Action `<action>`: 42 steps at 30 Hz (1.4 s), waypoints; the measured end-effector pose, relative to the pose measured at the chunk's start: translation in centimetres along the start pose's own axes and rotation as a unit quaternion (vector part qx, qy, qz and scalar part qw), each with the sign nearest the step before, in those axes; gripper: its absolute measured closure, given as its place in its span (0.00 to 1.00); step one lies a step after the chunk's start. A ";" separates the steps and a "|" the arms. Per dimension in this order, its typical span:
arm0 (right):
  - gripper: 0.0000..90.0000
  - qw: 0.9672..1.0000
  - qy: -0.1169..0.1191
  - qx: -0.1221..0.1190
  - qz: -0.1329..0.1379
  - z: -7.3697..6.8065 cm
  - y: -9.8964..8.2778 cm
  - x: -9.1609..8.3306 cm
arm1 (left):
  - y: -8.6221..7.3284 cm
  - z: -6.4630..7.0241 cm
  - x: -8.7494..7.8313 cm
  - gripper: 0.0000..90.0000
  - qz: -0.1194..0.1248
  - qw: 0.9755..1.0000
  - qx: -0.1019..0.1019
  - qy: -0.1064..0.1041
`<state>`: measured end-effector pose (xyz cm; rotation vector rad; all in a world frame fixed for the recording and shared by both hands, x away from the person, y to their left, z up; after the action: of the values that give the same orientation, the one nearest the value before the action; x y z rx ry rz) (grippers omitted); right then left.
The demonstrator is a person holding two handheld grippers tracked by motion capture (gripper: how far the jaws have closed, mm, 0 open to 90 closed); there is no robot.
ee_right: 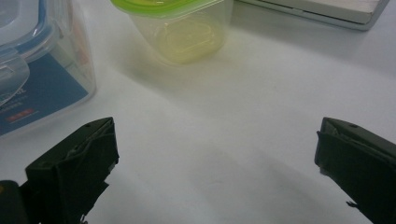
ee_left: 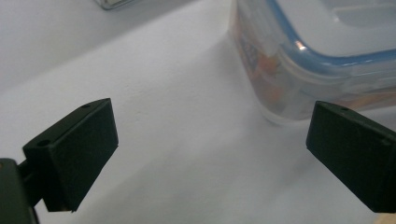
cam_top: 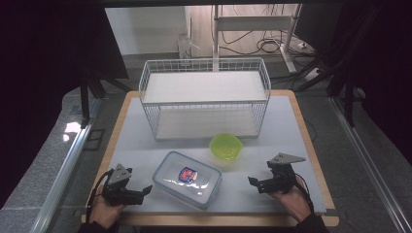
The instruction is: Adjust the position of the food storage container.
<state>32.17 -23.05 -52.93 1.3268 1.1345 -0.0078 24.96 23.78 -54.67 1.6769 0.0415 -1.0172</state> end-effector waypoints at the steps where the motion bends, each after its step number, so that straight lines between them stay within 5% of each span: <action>1: 0.00 1.000 0.000 0.001 0.000 0.0 0.0 0.0 | 0.0 0.0 -0.1 0.02 0.003 1.000 0.000 -0.001; 16: 0.00 1.000 -0.001 -0.006 -0.011 -0.4 0.4 -0.2 | 0.2 0.5 -0.2 0.05 0.009 1.000 0.014 -0.003; 22: 0.09 1.000 -0.007 -0.009 -0.011 -0.6 0.9 -0.5 | 0.1 0.6 -0.2 0.05 0.006 1.000 0.019 0.006; 42: 0.62 0.998 0.018 -0.044 -0.031 -1.5 5.3 0.3 | 0.1 0.8 -0.3 0.05 0.008 0.999 0.039 0.016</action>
<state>34.45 -20.00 -48.92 1.2173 1.1935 0.0208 24.34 23.19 -54.42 1.7626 0.0093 -0.9909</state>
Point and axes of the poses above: each handheld gripper's, and its own axes: x roughly forward along the jaws, y roughly out of its top, z roughly to its right, the point moved 3 cm from there along x, roughly forward along the jaws, and after that the axes turned 4 degrees about x, right-handed, at the moved point
